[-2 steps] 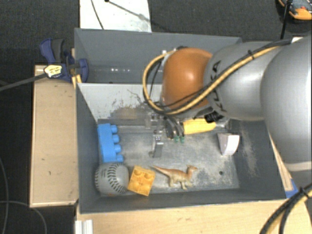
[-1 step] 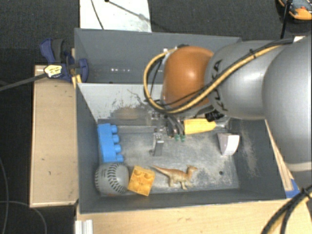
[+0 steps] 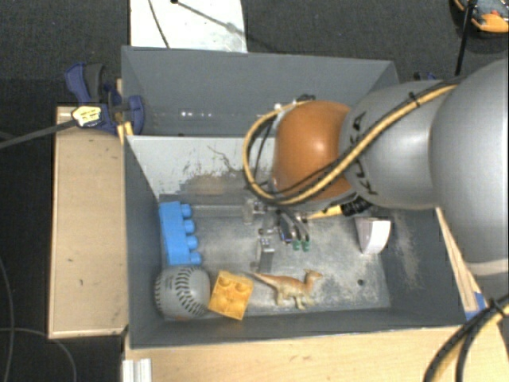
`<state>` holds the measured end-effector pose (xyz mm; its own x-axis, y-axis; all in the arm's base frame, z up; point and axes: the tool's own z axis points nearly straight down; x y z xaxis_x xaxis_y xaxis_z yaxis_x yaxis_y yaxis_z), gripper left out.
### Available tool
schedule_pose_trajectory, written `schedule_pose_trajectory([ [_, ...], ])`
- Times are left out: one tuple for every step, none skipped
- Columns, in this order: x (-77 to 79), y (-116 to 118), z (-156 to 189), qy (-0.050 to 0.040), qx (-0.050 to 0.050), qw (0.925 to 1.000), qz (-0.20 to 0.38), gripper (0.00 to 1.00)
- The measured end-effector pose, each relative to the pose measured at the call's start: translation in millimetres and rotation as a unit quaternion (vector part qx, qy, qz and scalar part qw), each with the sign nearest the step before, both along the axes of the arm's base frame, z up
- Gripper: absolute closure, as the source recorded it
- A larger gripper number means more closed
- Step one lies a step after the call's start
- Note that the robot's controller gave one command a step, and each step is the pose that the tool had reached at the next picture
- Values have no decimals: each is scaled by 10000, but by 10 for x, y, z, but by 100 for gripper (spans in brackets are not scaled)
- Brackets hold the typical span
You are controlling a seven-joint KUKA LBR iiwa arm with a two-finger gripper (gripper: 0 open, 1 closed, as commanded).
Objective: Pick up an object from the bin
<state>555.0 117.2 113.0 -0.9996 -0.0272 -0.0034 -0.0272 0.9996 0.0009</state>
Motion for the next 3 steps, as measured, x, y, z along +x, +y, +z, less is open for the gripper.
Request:
schedule_pose_trajectory([
  [-99,-30,-110,23,-5,10000,-76,0],
  [-411,-236,-223,-10,3,9999,114,0],
  [-675,-348,-315,30,-5,9998,175,0],
])
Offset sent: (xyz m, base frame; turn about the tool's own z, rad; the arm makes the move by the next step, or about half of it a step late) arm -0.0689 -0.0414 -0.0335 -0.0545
